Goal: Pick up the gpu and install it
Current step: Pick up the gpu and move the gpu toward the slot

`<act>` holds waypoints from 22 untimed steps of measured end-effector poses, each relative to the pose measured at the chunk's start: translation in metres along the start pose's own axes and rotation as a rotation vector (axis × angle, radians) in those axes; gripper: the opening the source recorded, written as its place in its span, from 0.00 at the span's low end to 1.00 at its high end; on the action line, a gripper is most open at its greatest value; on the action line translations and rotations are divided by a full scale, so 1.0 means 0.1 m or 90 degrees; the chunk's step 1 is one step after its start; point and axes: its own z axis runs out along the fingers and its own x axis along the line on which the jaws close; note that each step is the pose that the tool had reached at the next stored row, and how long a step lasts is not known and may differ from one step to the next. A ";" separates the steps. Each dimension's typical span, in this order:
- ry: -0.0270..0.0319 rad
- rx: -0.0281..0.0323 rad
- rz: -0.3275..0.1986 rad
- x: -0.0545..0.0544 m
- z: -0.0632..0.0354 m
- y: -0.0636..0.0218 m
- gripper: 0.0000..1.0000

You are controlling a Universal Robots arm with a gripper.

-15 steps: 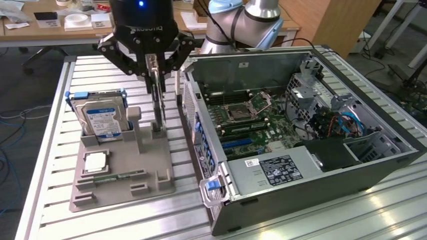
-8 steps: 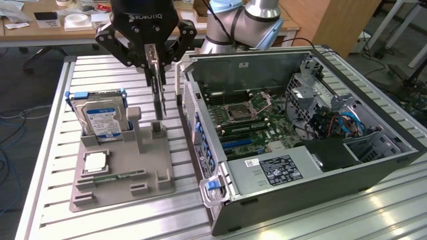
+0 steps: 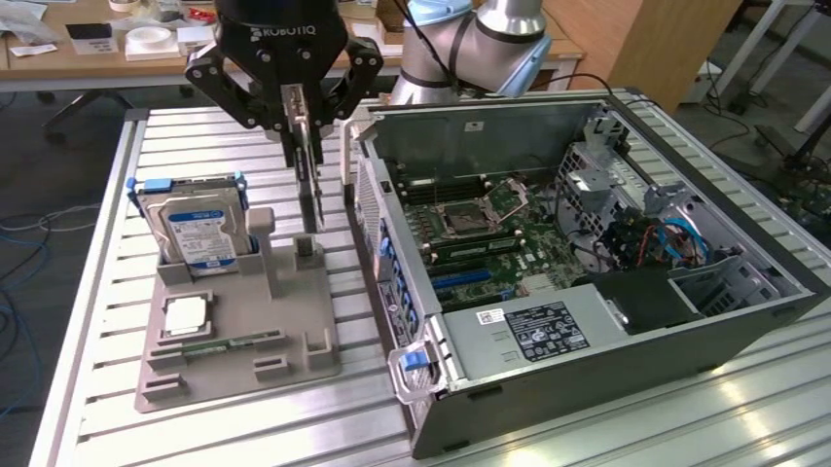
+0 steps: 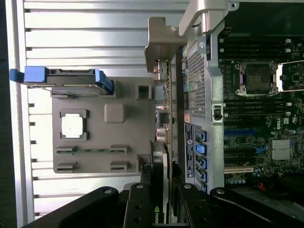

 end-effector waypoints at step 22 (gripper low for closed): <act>0.0000 -0.0010 0.000 -0.28 0.017 0.021 0.27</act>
